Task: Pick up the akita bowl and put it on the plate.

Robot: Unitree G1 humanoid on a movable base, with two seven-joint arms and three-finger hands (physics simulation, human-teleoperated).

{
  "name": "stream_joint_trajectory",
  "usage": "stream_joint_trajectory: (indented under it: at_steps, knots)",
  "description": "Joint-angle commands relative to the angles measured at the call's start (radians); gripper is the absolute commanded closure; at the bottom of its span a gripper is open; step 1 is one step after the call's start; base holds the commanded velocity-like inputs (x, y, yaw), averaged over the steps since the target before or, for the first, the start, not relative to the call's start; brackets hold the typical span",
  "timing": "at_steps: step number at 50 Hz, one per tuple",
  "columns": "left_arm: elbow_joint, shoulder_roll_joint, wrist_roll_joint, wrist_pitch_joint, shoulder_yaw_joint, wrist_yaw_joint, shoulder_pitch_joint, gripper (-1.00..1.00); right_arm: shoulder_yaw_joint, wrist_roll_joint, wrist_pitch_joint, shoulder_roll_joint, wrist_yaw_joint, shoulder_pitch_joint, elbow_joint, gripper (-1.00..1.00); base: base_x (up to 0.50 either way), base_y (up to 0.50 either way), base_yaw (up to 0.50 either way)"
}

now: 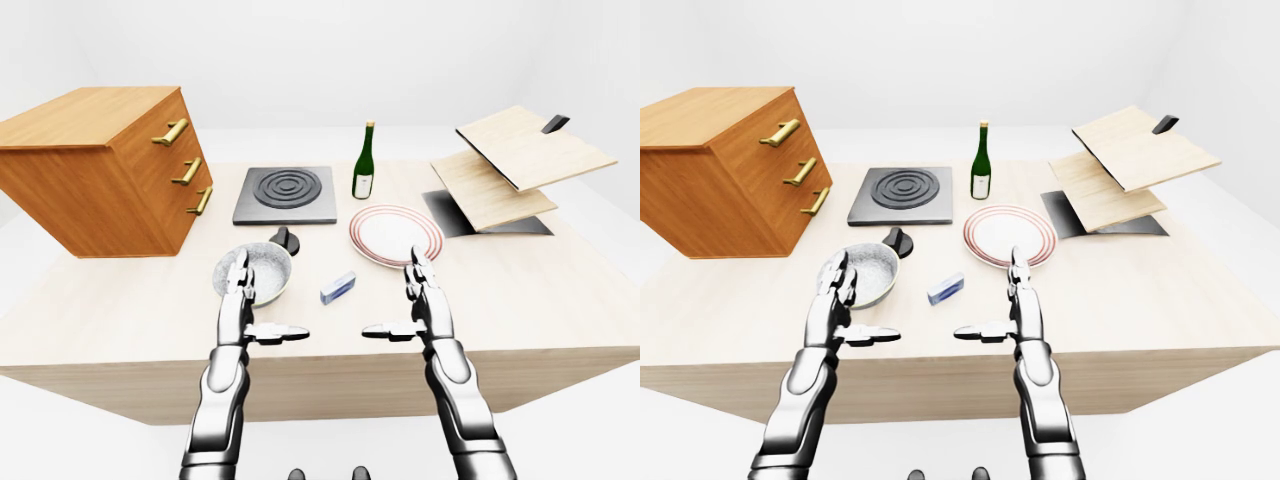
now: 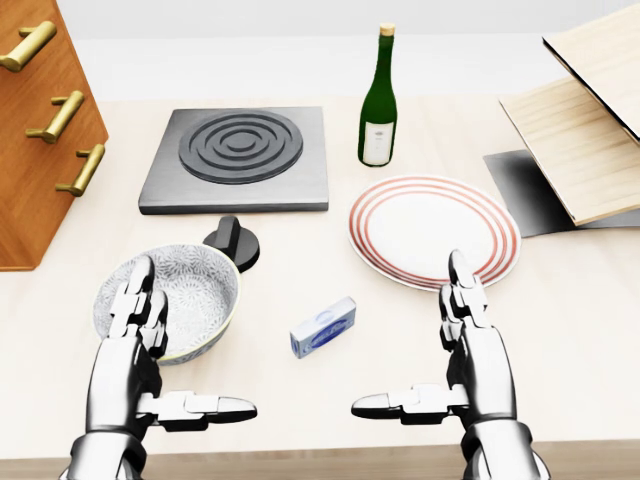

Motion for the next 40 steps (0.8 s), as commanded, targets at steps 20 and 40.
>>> stream_joint_trajectory:
  at_steps: [20,40]
  knots:
    - [-0.117,0.007,-0.042,0.085,0.033,-0.002,0.000,-1.00,-0.025,-0.007,0.038,-0.013,0.006,-0.016,0.041,-1.00,0.00,0.00,0.00]
    - [-1.013,0.320,-0.868,0.085,0.563,0.428,-0.515,-1.00,-0.026,-0.014,0.028,-0.015,-0.002,-0.026,0.055,-1.00,0.00,0.00,0.00]
